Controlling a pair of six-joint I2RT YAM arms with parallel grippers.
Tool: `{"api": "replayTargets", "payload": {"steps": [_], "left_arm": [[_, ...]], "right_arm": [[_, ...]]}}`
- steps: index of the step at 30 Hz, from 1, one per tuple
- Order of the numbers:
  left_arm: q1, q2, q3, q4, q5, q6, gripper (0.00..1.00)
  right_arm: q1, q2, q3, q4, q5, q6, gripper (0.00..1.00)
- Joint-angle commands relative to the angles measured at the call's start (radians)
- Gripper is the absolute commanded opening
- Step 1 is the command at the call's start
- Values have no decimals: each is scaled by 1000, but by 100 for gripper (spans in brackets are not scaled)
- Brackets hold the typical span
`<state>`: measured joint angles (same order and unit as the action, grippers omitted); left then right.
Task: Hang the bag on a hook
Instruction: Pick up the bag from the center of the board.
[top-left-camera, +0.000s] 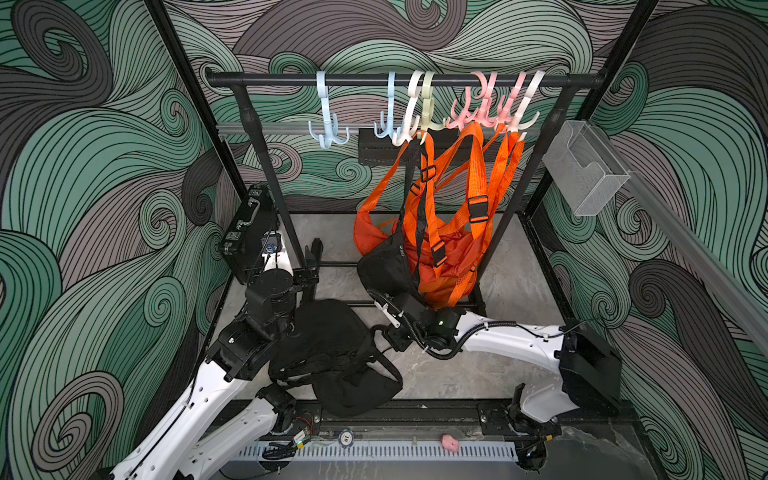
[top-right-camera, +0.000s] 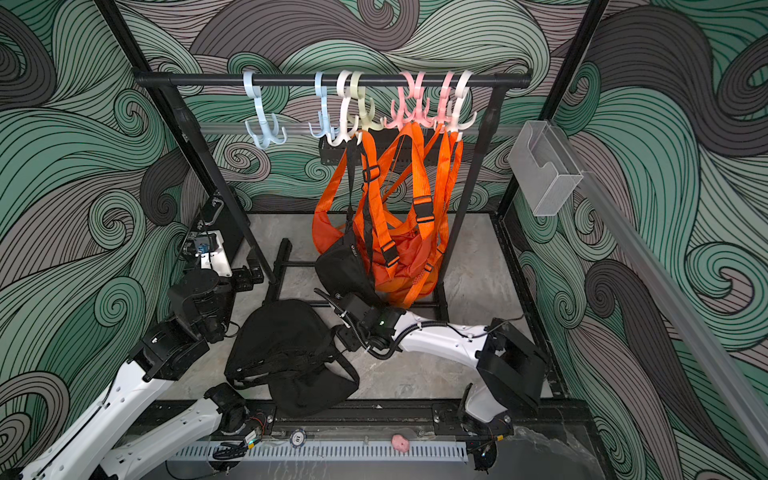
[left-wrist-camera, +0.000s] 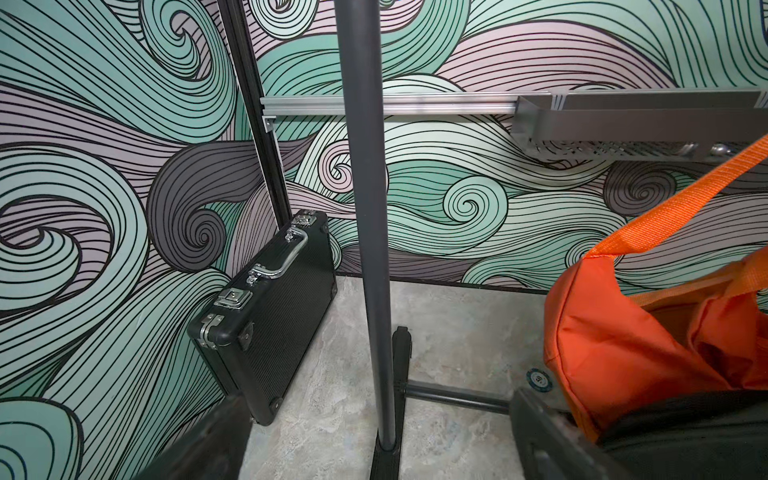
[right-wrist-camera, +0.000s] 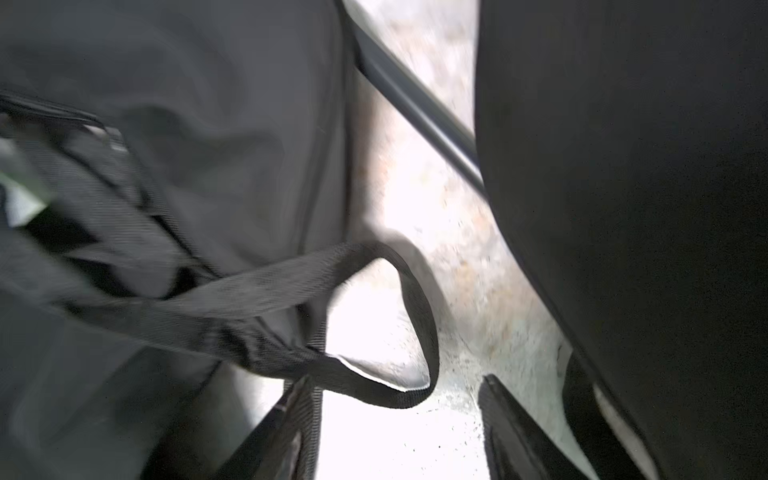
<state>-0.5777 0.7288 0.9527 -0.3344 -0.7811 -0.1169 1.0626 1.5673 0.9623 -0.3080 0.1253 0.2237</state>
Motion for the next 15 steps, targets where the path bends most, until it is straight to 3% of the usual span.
{"api": "replayTargets", "payload": {"steps": [1,6,9,15], "left_arm": [[7,-14,0,28,-11,1,98],[7,-11,-2,31,-5,5,98],[8,-10,-2,34,2,7,98],[9,-10,-6,39,9,14,97]], "right_arm": [[2,63,7,-1,66,130,63],[1,117,-19,9,78,193,57],[3,169,-14,-4,63,213,49],[2,173,-20,21,66,208,15]]}}
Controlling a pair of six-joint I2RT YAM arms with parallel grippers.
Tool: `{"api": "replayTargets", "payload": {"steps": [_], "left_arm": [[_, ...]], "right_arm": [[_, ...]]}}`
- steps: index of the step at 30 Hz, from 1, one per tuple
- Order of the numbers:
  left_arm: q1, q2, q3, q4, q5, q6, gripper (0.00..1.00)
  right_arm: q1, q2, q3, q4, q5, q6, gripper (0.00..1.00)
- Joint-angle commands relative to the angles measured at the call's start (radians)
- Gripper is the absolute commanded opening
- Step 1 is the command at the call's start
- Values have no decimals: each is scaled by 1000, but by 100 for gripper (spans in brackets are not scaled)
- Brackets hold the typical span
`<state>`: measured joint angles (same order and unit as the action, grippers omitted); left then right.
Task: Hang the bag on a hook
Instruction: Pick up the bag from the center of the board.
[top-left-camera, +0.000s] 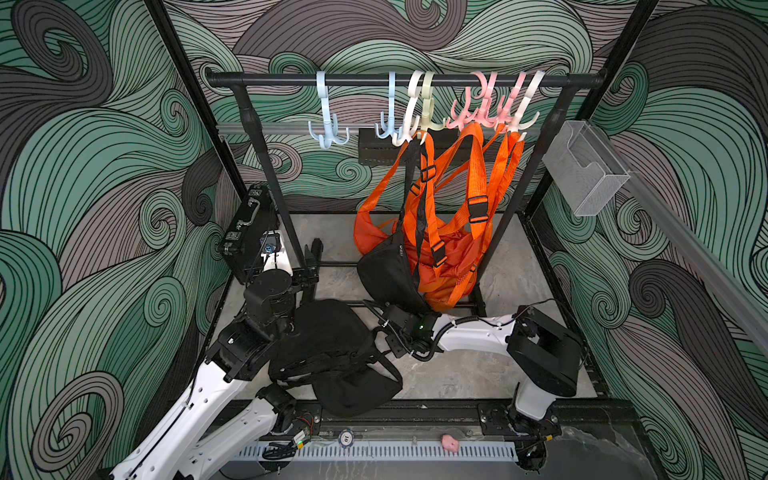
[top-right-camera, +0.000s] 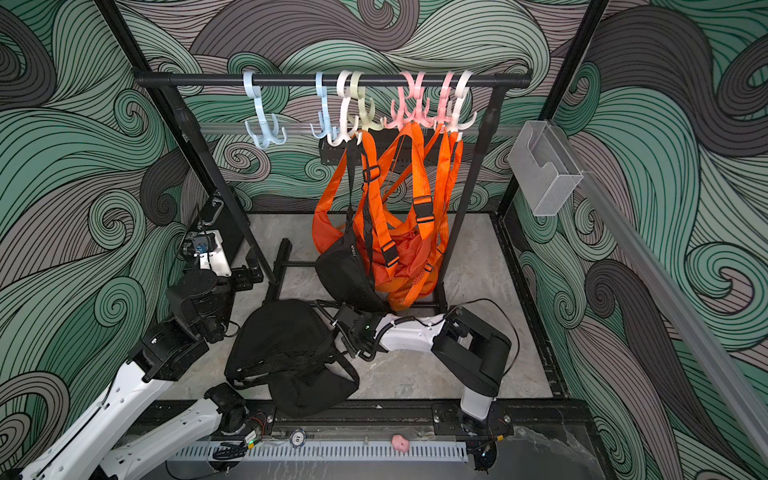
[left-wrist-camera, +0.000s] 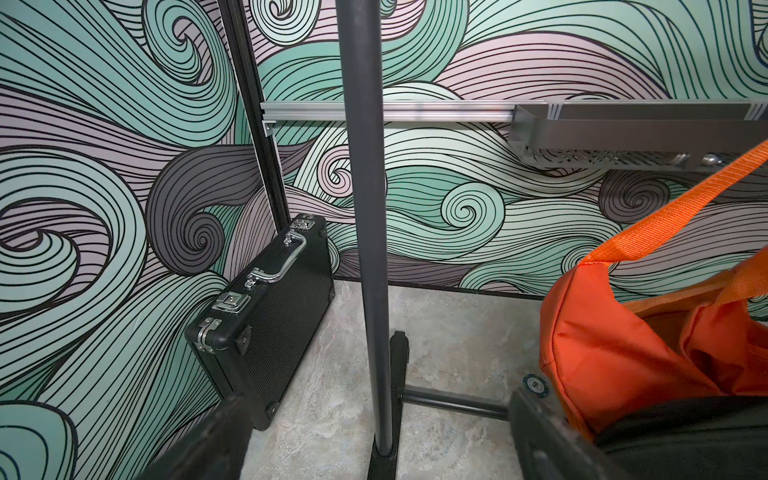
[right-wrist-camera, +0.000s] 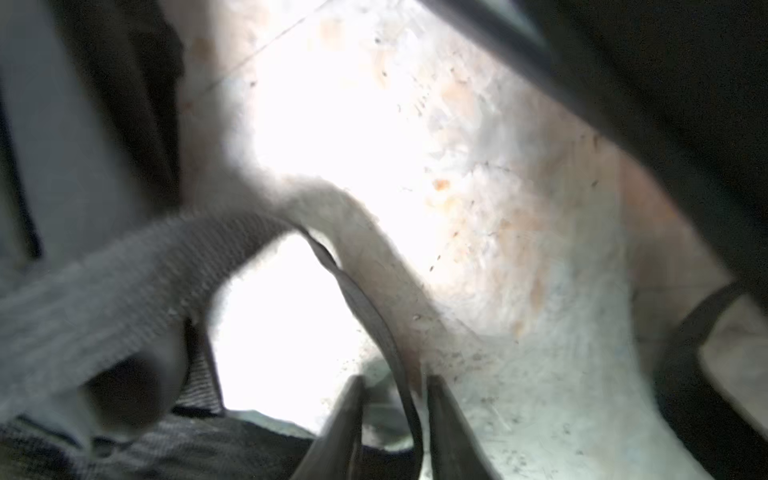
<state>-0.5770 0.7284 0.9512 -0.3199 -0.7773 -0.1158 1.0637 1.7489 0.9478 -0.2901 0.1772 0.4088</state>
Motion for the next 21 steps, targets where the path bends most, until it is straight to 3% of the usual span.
{"api": "replayTargets", "payload": {"steps": [1,3,5,9,12,15,21], "left_arm": [[8,-9,-3,24,9,13,97],[8,-10,0,24,57,25,97],[7,-19,1,35,143,50,97],[0,-47,-4,58,540,135,97],[-6,-20,28,27,784,140,97],[-24,33,62,3,976,133,95],[-46,85,72,47,1198,59,95]], "right_arm": [[0,-16,-1,-2,18,16,10],[1,-54,6,-12,32,-10,0],[0,-141,1,-17,57,-40,0],[5,-402,18,-16,135,-172,0],[5,-515,91,-32,130,-277,0],[7,-558,174,-49,88,-344,0],[9,-581,302,-26,1,-437,0]]}}
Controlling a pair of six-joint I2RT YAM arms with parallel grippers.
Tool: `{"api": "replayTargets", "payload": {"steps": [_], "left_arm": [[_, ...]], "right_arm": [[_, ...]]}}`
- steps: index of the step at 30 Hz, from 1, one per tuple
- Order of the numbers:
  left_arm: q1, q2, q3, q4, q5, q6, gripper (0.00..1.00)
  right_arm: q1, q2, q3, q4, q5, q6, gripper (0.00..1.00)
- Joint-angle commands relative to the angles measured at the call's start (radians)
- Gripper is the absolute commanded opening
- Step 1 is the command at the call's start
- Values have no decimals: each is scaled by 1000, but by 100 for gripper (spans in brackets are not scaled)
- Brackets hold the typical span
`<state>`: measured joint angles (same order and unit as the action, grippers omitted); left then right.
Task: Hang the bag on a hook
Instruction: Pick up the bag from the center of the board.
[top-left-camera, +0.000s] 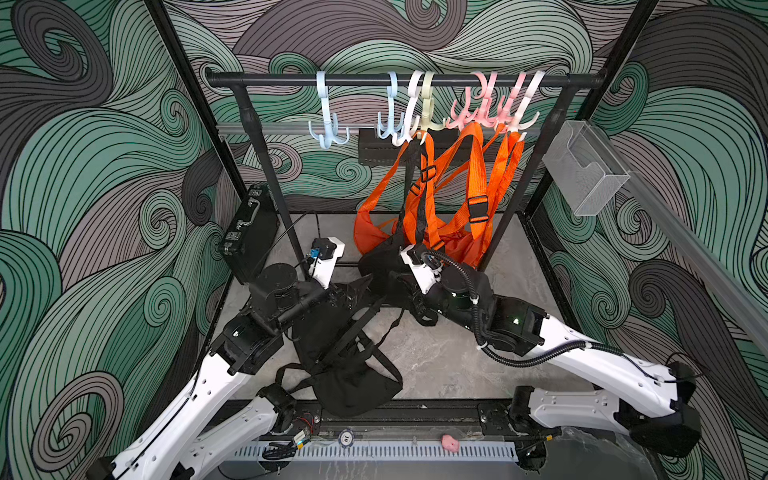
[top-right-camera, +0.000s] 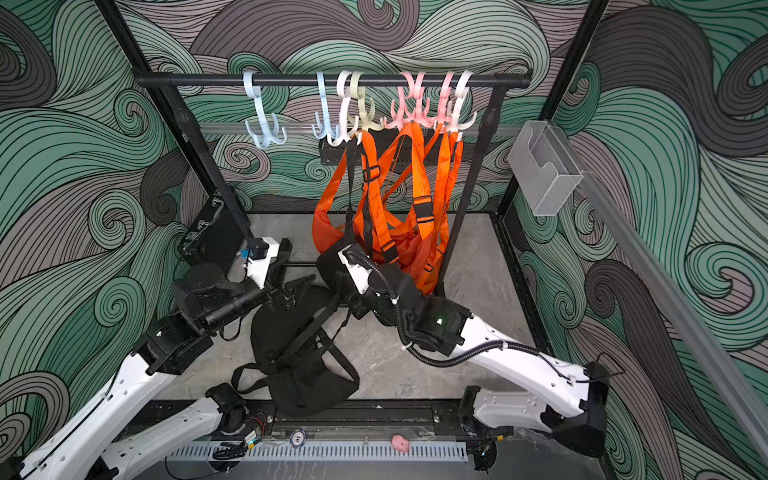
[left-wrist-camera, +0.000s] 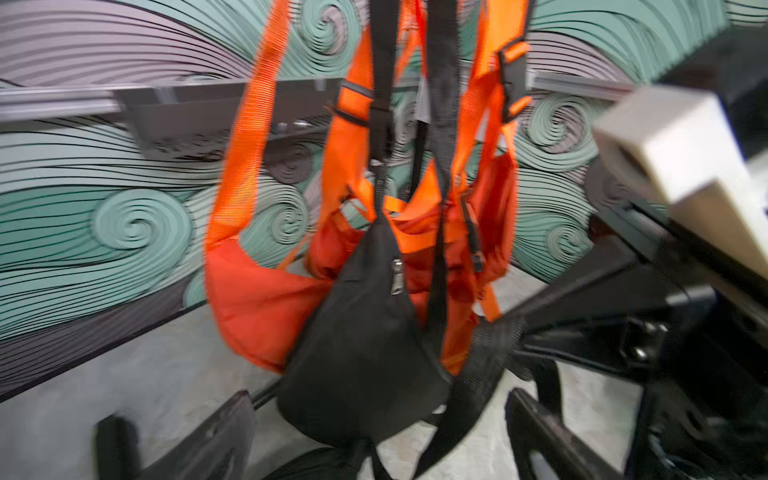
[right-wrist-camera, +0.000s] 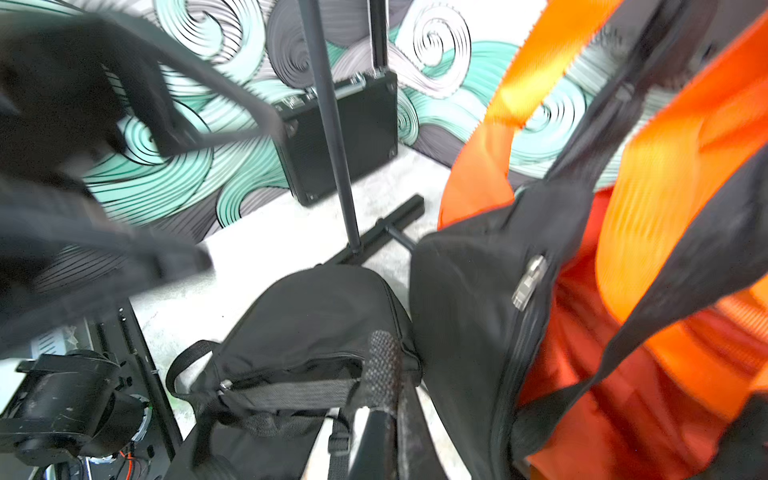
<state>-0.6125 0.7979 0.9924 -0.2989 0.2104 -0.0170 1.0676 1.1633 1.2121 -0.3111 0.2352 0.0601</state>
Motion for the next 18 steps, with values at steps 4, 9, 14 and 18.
{"api": "replayTargets", "payload": {"steps": [4,9,14,18], "left_arm": [[-55,62,47,43,228,-55,94],[-111,136,112,-29,145,5,89],[-113,142,150,-69,-28,62,75],[-113,110,163,-56,-107,105,79]], "right_arm": [[7,44,160,-36,-128,-130,0],[17,84,303,-96,-209,-177,0],[24,87,353,-151,-246,-227,0],[24,92,366,-206,-232,-267,0]]}}
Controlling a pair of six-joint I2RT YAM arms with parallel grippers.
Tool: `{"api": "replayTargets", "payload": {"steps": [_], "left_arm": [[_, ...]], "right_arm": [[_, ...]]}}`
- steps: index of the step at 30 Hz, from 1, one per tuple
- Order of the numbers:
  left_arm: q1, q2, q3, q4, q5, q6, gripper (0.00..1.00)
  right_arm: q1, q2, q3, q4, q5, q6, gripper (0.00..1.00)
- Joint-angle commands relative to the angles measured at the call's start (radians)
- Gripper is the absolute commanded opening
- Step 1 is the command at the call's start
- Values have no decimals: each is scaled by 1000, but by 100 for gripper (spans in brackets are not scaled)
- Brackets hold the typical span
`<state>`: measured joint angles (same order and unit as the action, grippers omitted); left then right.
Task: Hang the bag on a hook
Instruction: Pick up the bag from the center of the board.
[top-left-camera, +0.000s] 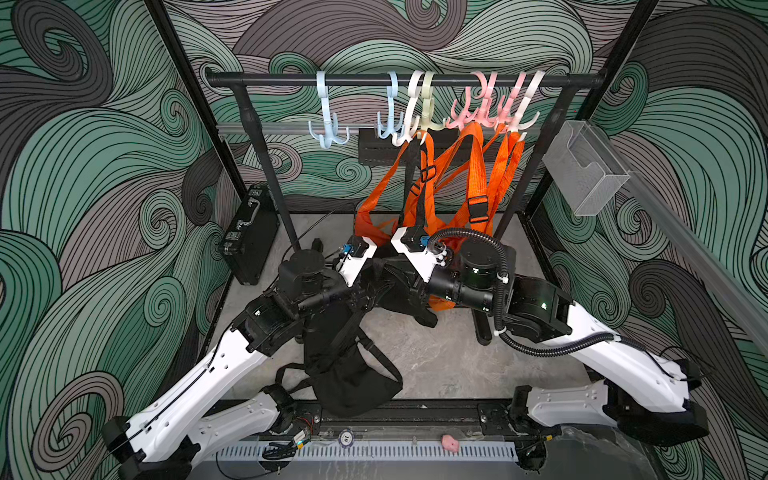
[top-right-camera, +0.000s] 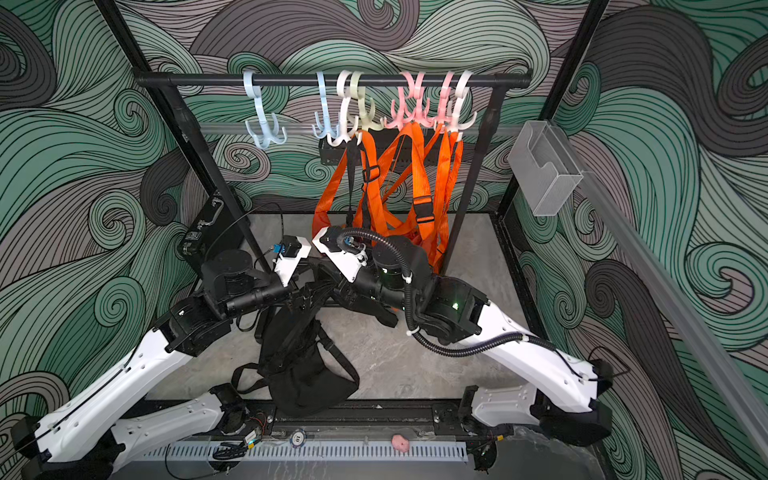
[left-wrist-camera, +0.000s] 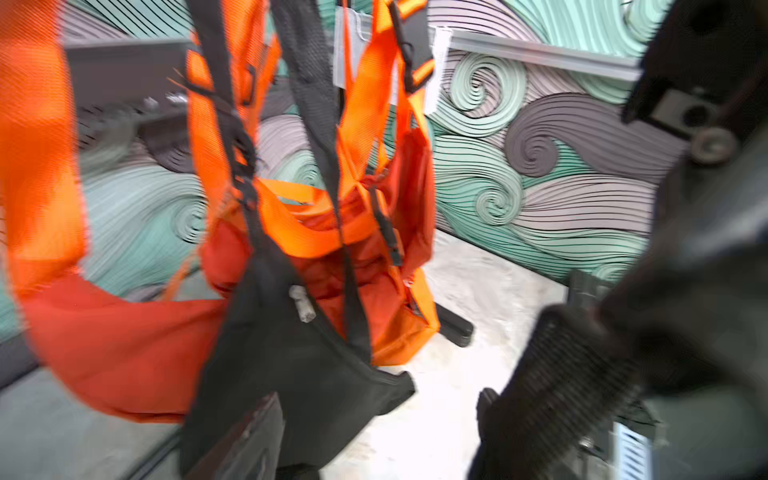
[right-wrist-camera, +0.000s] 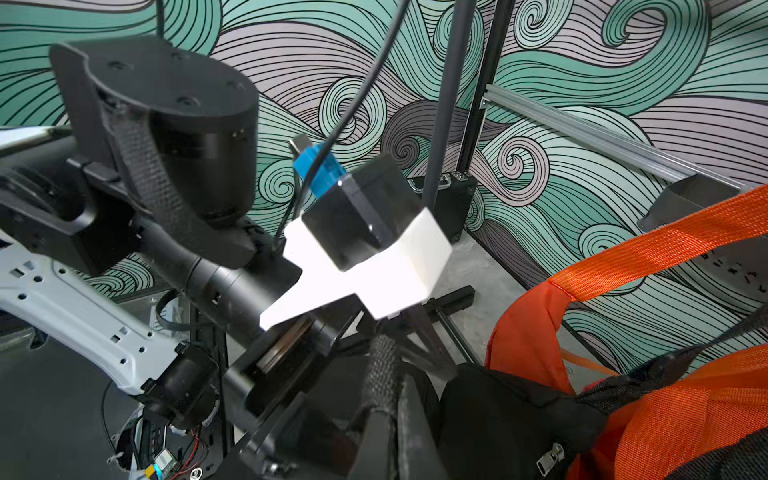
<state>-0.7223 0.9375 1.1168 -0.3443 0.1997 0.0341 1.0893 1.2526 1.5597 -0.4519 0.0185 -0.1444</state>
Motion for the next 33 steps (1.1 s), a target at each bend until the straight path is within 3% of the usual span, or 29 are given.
{"api": "replayTargets", "payload": {"steps": [1,3,8,15,20,29,33], "left_arm": [[-3,-32,46,-13,-106,59,83],[-2,-39,58,-27,-99,67,87],[-10,-28,109,-105,121,59,89],[-42,-1,223,-274,184,152,92],[-49,-4,245,-285,41,197,93],[-49,88,199,-188,-25,176,93],[-48,103,191,-121,-112,164,87]], "right_arm": [[3,1,16,-68,-7,-68,0],[-3,-6,7,-65,15,-77,0],[-30,-5,6,-63,38,-84,0],[-83,26,34,-72,40,-96,0],[-103,26,48,-59,-2,-92,0],[-100,-9,45,-51,-76,-64,0],[-97,-30,33,-60,-84,-64,0]]}}
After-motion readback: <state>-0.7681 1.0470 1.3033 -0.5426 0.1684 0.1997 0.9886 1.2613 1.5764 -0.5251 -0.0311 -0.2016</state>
